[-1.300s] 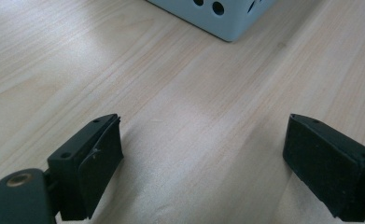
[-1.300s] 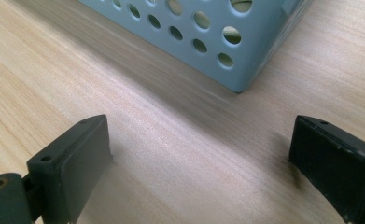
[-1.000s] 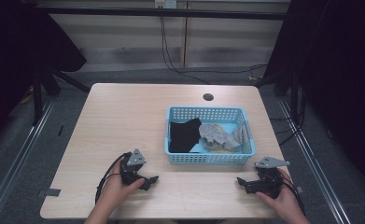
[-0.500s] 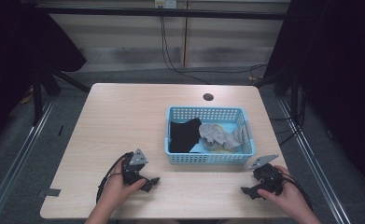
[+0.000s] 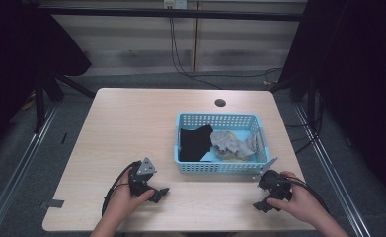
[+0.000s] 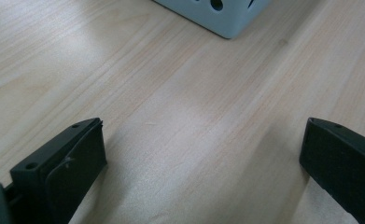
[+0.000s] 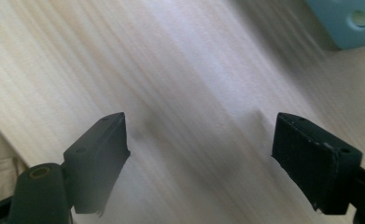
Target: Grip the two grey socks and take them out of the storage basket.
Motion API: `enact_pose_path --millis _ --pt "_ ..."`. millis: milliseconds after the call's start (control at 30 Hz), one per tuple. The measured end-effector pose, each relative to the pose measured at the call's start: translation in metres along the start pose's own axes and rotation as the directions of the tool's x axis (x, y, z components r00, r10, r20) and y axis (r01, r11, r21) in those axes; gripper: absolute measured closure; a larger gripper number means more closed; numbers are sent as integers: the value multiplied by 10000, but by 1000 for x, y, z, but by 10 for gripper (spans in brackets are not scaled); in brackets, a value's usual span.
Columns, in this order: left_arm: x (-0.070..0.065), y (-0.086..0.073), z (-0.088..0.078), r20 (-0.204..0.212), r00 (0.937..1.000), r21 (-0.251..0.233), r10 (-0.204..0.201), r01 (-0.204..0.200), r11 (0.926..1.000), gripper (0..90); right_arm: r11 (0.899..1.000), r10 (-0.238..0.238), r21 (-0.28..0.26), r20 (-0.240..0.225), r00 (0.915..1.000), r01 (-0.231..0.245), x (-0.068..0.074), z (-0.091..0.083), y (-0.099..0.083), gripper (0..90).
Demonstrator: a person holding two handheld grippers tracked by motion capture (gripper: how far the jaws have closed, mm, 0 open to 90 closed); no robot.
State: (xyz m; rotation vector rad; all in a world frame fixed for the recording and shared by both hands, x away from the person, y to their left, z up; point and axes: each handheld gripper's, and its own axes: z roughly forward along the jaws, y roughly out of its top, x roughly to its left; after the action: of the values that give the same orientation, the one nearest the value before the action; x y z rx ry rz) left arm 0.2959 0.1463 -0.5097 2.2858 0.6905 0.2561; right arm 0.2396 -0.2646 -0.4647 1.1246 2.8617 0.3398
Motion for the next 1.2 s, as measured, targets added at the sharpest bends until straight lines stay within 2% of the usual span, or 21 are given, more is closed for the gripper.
enact_pose_path --millis 33,133,233,300,333,367,567,833,1000,1100,1200 --pt "0 0 0 -3 10000 -7 -16 16 10000 0 9995 -155 288 13 9999 155 3 -3 4 181" --pt "0 0 0 -13 10000 -11 -30 30 10000 0 9984 -210 522 -31 9998 211 4 -7 8 184" --pt "0 0 0 -20 10000 -10 -38 38 10000 0 9922 -726 1015 -35 9974 725 5 -19 17 190" --pt "0 0 0 -20 10000 -9 -33 33 10000 0 9918 -648 1096 -108 9978 656 6 -22 19 190" --pt "0 0 0 -25 10000 -4 -35 35 10000 0 9912 -845 1016 -122 9964 853 5 -23 20 190" --pt "0 0 0 -21 10000 -11 -38 38 10000 0 9884 -840 1249 -232 9962 863 5 -28 24 190" --pt "0 0 0 -22 10000 -9 -35 35 10000 0 9820 -961 1603 -303 9949 998 -1 -44 37 200" --pt "-1 0 0 -44 10000 0 -53 53 10000 0 9806 -1005 1641 -503 9937 1075 -8 -64 57 220" --pt "-1 0 0 -43 10000 -11 -65 65 10000 0 9805 -1032 1643 -352 9940 1076 -13 -73 66 219" --pt "-1 0 0 -53 10000 1 -65 65 10000 0 9864 -834 1395 -315 9960 870 -21 -82 77 220" --pt "-1 0 0 -82 10000 -11 -51 51 10000 0 9880 -679 1376 -240 9974 706 -27 -84 82 220"
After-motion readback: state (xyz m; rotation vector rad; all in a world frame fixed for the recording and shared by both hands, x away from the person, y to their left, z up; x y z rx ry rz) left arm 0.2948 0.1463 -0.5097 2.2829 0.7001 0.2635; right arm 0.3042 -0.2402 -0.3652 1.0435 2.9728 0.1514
